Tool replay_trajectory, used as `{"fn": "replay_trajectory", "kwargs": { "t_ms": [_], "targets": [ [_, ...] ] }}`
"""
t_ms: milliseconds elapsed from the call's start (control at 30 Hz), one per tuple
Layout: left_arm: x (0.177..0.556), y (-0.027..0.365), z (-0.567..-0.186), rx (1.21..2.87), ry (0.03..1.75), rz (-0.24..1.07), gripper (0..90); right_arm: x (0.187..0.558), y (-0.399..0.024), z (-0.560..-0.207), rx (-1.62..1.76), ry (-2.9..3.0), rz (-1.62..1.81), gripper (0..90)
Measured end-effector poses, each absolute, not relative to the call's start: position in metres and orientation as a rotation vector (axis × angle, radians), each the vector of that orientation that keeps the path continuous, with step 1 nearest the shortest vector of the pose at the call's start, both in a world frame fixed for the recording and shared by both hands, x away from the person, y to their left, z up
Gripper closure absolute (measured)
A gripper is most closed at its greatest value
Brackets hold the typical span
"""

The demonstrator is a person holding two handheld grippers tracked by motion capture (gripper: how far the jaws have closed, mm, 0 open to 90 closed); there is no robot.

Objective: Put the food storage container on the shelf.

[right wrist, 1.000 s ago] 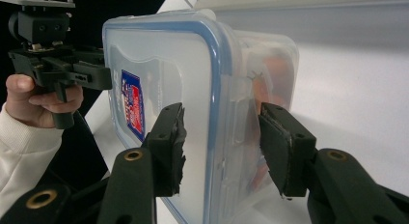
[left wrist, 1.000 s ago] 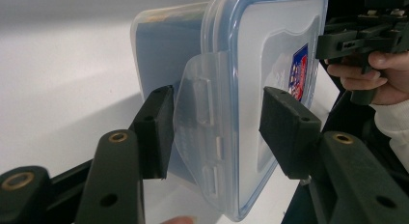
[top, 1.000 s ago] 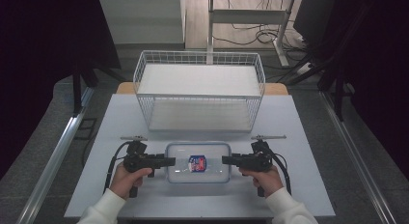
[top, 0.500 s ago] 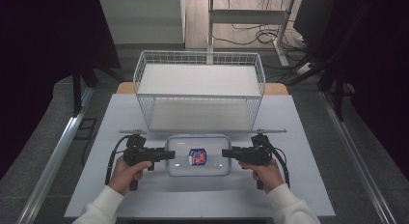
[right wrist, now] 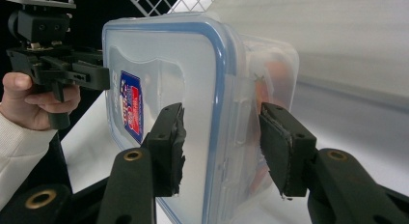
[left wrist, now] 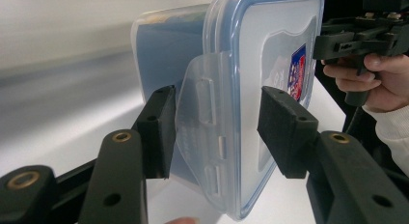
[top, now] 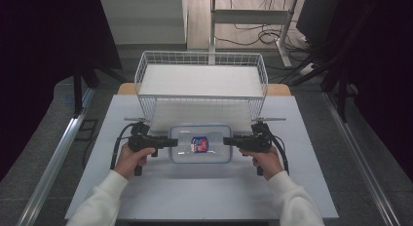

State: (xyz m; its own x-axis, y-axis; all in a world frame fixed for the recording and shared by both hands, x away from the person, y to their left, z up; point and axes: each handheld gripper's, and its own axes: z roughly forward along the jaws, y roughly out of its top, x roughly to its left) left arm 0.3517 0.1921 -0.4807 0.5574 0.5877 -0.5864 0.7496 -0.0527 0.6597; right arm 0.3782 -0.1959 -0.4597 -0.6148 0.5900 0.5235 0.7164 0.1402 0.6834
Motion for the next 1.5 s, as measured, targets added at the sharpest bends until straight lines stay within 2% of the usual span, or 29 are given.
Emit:
{"fn": "replay_trajectory", "kwargs": {
  "t_ms": [567, 1167, 1267, 1500],
  "targets": [
    [0.391, 0.187, -0.498, 1.732, 1.121, -0.224, 49.5, 0.414, -0.199, -0.471, -1.357, -2.280, -1.467, 51.7],
    [0.398, 0.183, -0.505, 1.684, 1.196, -0.225, 48.0, 0.423, -0.200, -0.483, -1.482, -2.199, -1.476, 49.9],
    [0.400, 0.182, -0.507, 1.692, 1.212, -0.225, 46.8, 0.422, -0.197, -0.482, -1.502, -2.237, -1.477, 53.2],
    [0.401, 0.182, -0.511, 1.684, 1.235, -0.234, 43.5, 0.421, -0.192, -0.487, -1.558, -2.243, -1.466, 50.8]
  ]
}}
